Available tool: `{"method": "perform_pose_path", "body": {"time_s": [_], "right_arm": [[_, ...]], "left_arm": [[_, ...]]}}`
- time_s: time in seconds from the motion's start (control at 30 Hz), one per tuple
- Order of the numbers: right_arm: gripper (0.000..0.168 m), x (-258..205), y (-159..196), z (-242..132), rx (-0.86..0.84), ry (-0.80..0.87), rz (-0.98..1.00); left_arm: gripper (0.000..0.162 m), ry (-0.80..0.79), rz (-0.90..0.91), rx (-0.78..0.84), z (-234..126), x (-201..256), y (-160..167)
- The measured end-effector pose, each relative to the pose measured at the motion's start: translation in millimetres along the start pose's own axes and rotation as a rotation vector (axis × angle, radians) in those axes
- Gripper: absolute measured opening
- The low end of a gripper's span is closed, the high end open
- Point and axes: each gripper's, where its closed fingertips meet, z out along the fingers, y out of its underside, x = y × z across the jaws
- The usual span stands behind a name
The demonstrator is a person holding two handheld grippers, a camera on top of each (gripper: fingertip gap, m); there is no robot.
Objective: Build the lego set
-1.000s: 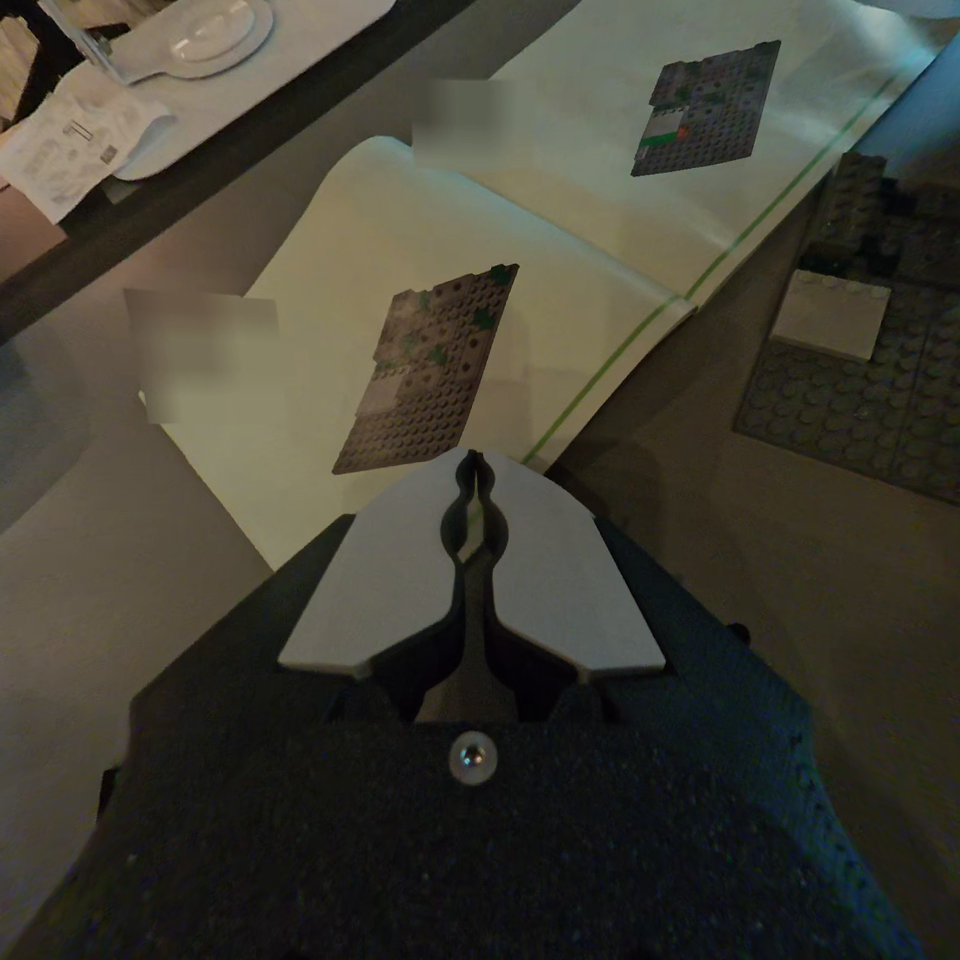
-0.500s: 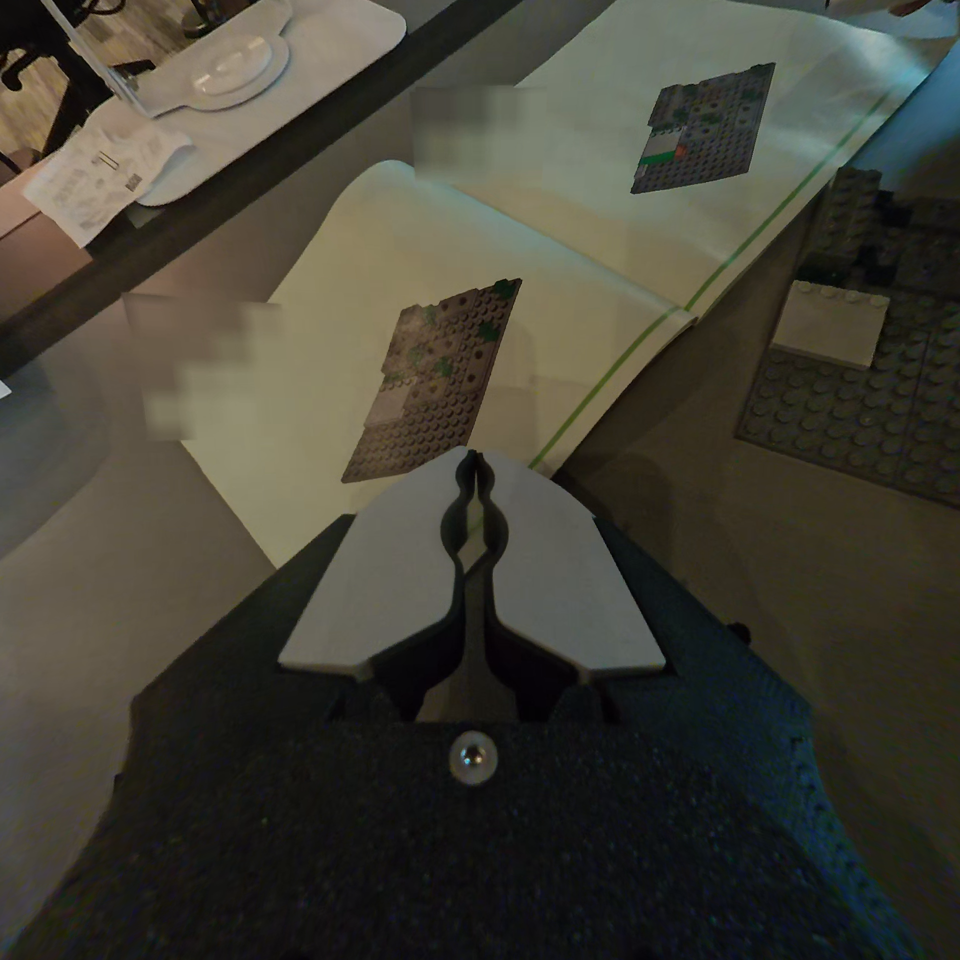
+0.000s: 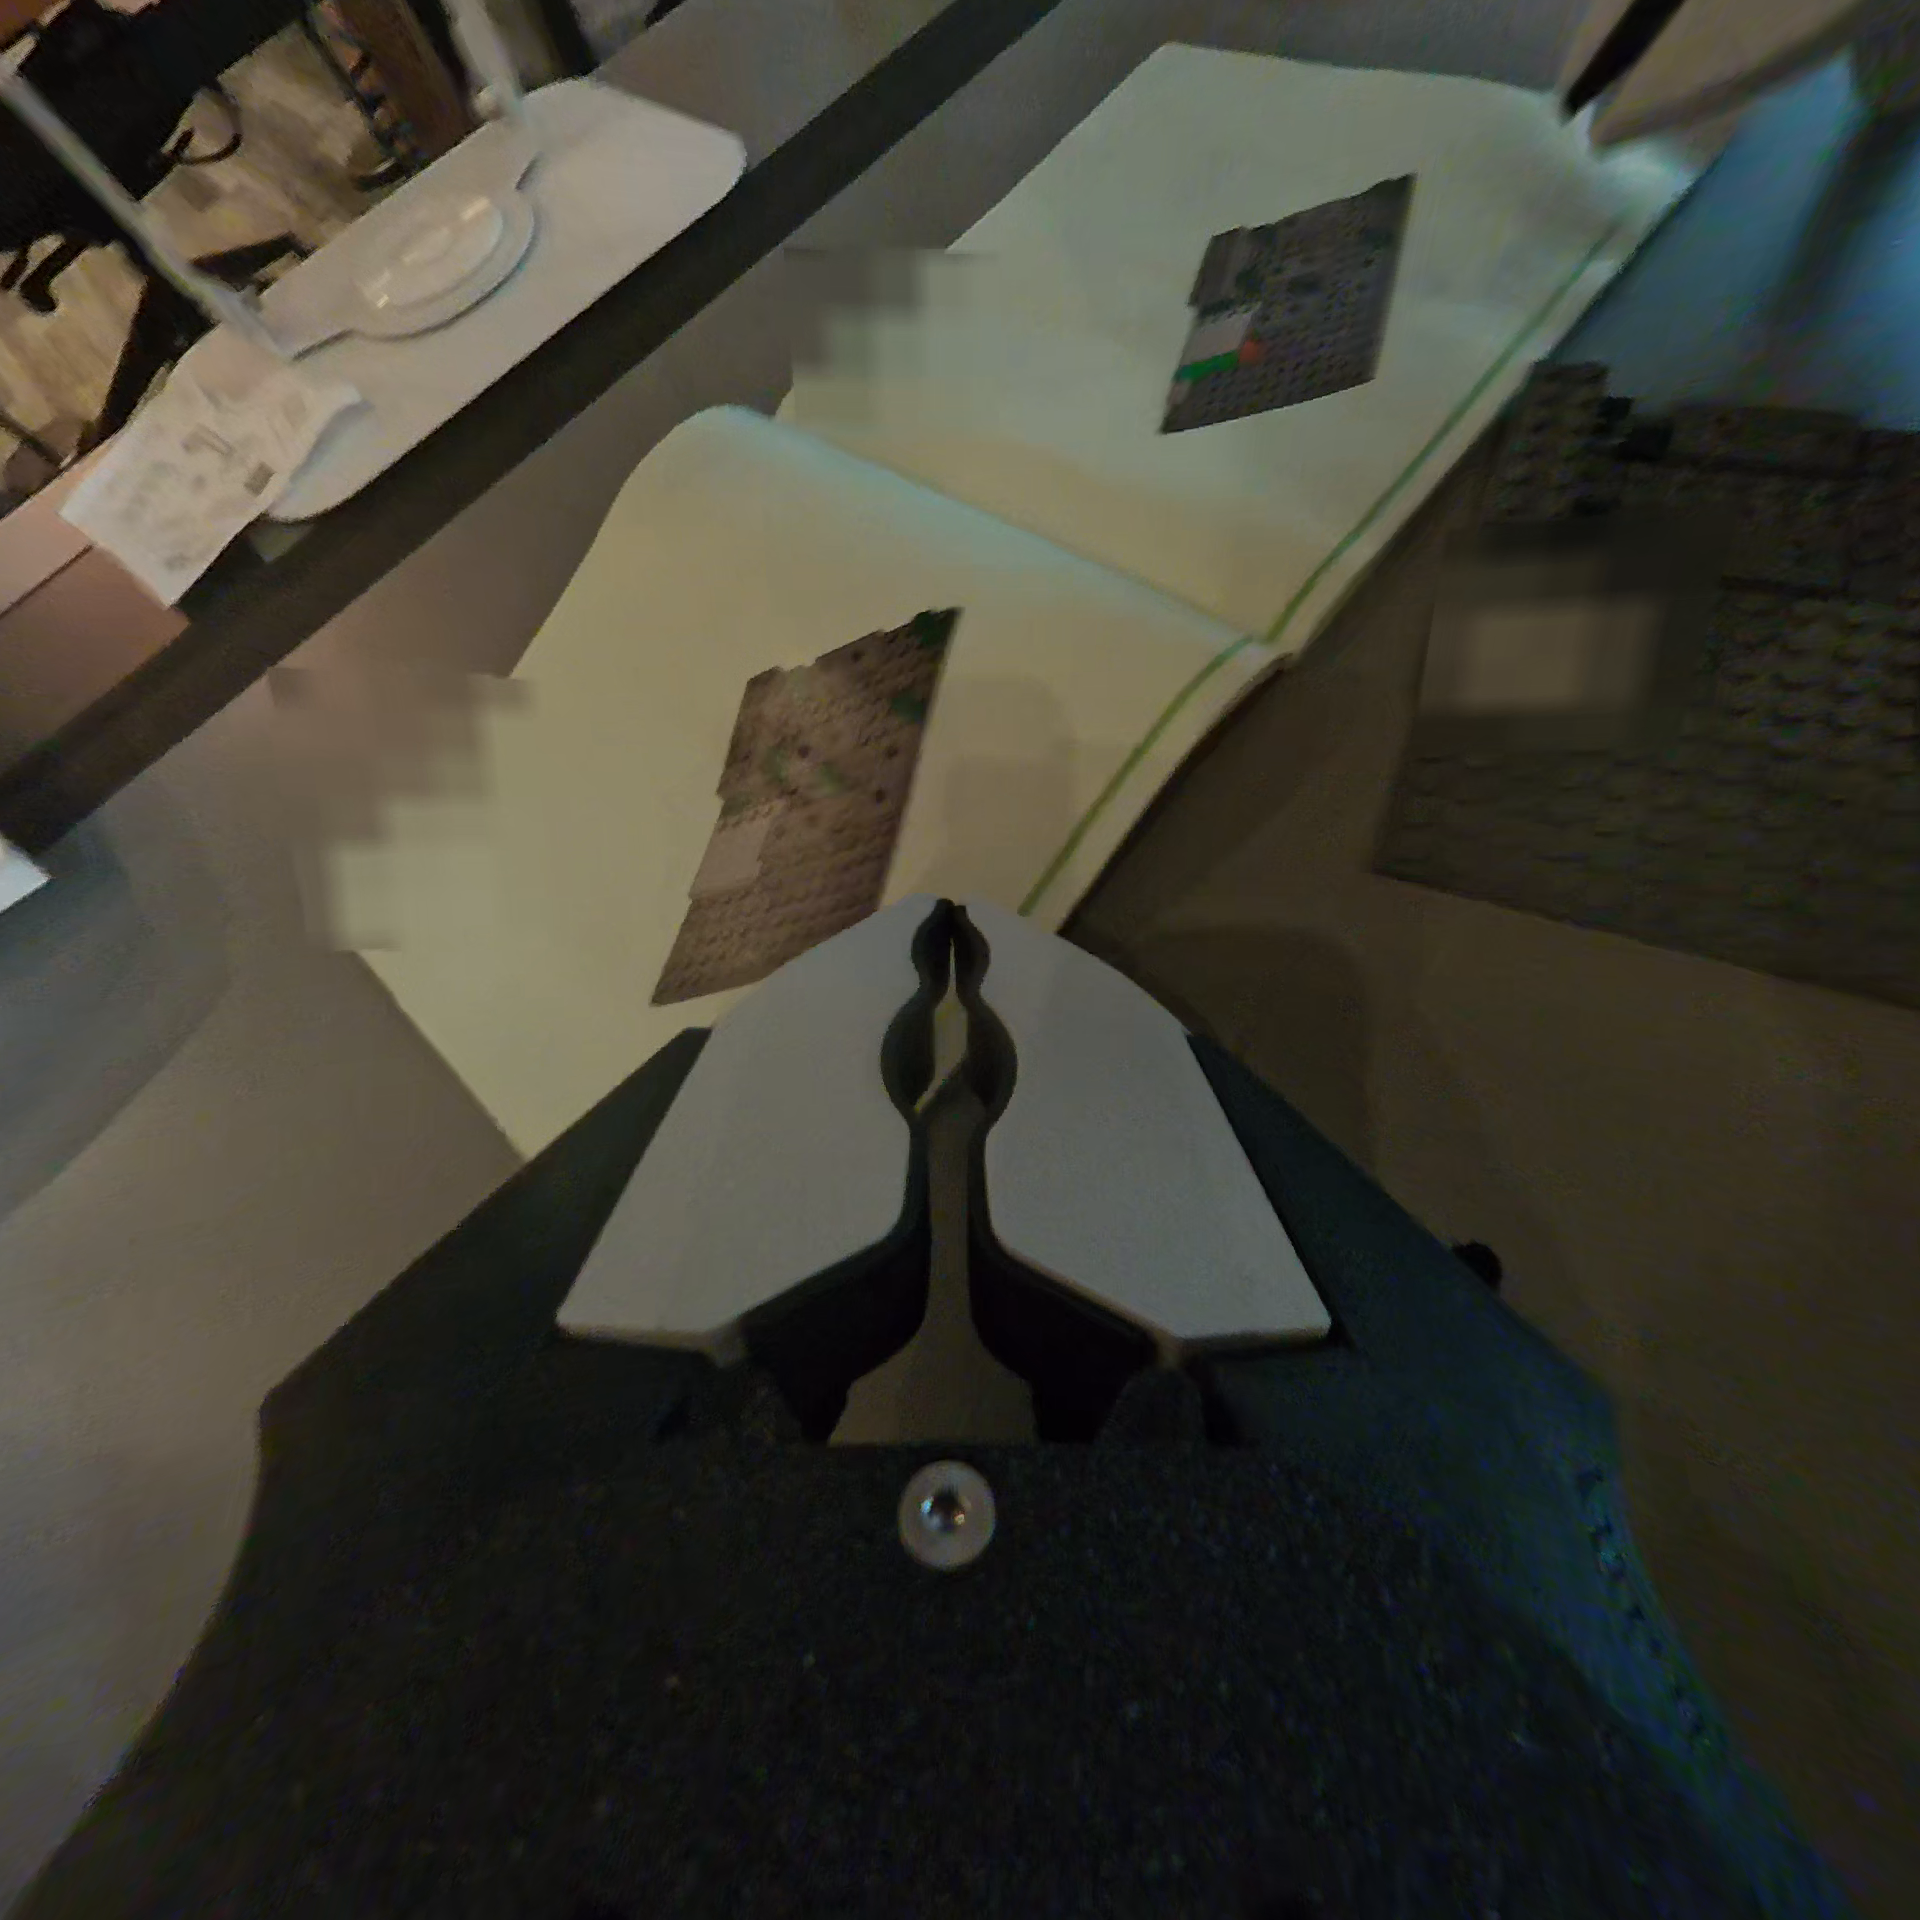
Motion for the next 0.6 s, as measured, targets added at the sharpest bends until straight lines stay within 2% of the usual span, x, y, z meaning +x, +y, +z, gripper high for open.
{"method": "perform_pose_path", "body": {"time_s": [0.17,0.33,0.47,0.6], "right_arm": [[0.026,-42,13,-5,-0.152,-0.106,0.012],[0.045,-47,20,8,-0.185,-0.028,0.214],[0.045,-37,25,16,-0.205,0.002,0.29],[0.031,-32,28,21,-0.242,-0.011,0.197]], "left_arm": [[0.0,0.136,0.088,0.027,1,40,-11],[0.011,0.277,0.216,0.051,3,92,-18],[0.014,0.341,0.246,0.047,5,119,-21],[0.011,0.346,0.279,-0.02,7,133,-11]]}}
